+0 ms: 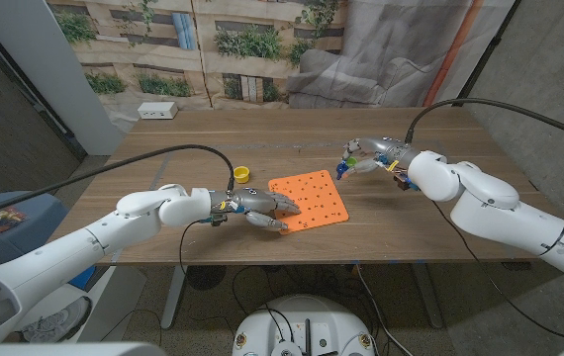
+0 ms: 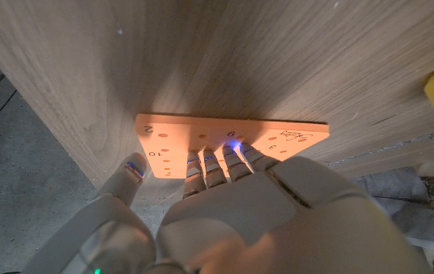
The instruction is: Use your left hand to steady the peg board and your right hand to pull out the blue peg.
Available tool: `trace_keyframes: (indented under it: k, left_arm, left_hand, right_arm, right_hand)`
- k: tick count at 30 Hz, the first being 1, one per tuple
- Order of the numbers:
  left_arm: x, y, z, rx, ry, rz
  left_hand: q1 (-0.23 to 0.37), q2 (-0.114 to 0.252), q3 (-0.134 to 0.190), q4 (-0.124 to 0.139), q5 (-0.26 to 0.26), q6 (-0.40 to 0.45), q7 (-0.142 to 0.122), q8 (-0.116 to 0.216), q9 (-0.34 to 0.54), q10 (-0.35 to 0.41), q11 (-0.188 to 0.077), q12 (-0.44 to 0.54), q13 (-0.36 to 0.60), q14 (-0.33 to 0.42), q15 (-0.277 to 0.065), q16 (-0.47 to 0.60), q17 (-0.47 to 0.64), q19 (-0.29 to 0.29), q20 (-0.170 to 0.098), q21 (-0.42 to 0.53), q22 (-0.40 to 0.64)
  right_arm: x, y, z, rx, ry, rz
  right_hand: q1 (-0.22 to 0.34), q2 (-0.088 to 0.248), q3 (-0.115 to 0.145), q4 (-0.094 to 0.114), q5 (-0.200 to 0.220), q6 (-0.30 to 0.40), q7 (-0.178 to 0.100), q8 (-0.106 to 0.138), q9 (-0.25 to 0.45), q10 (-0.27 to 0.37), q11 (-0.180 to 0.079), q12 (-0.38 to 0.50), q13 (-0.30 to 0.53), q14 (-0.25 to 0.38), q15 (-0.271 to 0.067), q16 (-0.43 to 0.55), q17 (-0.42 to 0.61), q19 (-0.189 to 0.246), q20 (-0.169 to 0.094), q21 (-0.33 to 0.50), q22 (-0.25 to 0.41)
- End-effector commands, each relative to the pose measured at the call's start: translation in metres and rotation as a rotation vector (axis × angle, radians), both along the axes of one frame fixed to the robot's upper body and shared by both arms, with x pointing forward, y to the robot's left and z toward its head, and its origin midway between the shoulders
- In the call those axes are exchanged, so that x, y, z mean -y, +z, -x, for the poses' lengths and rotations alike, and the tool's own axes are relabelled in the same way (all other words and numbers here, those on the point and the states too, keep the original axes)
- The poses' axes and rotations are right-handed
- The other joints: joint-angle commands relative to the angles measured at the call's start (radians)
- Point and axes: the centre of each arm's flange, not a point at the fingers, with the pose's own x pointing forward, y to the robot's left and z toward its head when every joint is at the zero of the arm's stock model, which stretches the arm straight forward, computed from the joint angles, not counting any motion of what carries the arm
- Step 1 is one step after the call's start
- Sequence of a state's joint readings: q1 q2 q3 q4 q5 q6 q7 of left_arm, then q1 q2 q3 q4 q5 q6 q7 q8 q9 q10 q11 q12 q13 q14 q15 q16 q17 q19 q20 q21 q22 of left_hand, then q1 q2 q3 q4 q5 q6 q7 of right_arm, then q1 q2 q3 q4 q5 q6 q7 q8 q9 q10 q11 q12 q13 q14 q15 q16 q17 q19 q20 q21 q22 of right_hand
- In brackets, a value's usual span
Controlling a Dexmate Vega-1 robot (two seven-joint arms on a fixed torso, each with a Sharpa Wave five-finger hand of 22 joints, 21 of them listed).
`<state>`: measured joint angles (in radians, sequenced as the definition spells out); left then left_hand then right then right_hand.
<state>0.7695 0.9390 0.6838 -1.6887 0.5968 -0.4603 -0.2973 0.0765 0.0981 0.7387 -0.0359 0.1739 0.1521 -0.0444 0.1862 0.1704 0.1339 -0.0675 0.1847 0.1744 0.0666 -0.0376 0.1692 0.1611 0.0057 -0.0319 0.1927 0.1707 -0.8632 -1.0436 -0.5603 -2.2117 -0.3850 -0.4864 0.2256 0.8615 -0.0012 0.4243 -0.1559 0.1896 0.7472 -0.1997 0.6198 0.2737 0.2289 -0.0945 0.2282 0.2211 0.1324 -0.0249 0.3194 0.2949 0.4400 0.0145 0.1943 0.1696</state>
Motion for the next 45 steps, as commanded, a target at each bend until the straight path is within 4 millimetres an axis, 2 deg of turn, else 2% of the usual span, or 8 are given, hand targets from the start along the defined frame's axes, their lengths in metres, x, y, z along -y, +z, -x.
trace_keyframes:
  k: [1, 25, 34, 45]
  left_arm:
    - [0.000, 0.002, 0.002, 0.017, -0.003, 0.012]
    - [0.004, 0.007, 0.001, 0.034, 0.000, 0.027]
    - [0.005, 0.008, 0.002, 0.047, 0.001, 0.041]
    - [0.004, 0.011, 0.006, 0.082, 0.011, 0.064]
  left_hand:
    - [0.011, 0.080, 0.002, -0.003, -0.001, 0.009, -0.002, 0.003, 0.005, 0.008, 0.003, 0.006, 0.003, 0.005, -0.079, 0.008, 0.005, 0.004, -0.167, 0.002, 0.002]
    - [0.013, 0.081, 0.002, -0.004, -0.001, 0.015, -0.002, 0.004, 0.005, 0.009, 0.002, 0.006, 0.003, 0.008, -0.080, 0.008, 0.005, 0.006, -0.166, 0.002, 0.002]
    - [0.014, 0.081, 0.002, -0.006, -0.001, 0.019, -0.003, 0.005, 0.005, 0.011, 0.000, 0.006, 0.003, 0.010, -0.081, 0.009, 0.005, 0.009, -0.164, 0.003, 0.002]
    - [0.016, 0.082, 0.003, -0.007, -0.001, 0.022, -0.005, 0.005, 0.005, 0.013, 0.000, 0.006, 0.003, 0.012, -0.083, 0.009, 0.004, 0.013, -0.164, 0.004, 0.002]
  right_arm:
    - [0.019, 0.012, -0.008, 0.012, -0.075, 0.028]
    - [0.069, 0.014, -0.048, -0.027, -0.249, 0.051]
    - [0.081, 0.012, -0.059, -0.041, -0.302, 0.082]
    - [0.086, 0.008, -0.073, -0.052, -0.347, 0.109]
  right_hand:
    - [-0.007, 0.004, -0.003, 0.003, 0.004, 0.065, -0.023, 0.024, 0.010, 0.006, 0.003, 0.002, 0.002, 0.004, -0.001, 0.004, 0.005, 0.006, 0.001, 0.000, 0.002]
    - [-0.014, 0.004, -0.011, 0.002, 0.004, 0.062, -0.024, 0.021, 0.008, 0.005, 0.004, 0.000, 0.002, 0.005, -0.002, 0.004, 0.006, 0.009, -0.001, 0.001, 0.002]
    - [-0.014, 0.003, -0.013, 0.000, 0.004, 0.058, -0.024, 0.019, 0.008, 0.006, 0.004, -0.001, 0.002, 0.007, -0.004, 0.004, 0.007, 0.010, -0.002, 0.001, 0.002]
    - [-0.013, 0.002, -0.016, -0.002, 0.004, 0.056, -0.024, 0.018, 0.007, 0.008, 0.004, -0.001, 0.002, 0.013, -0.006, 0.006, 0.007, 0.014, -0.005, 0.002, 0.002]
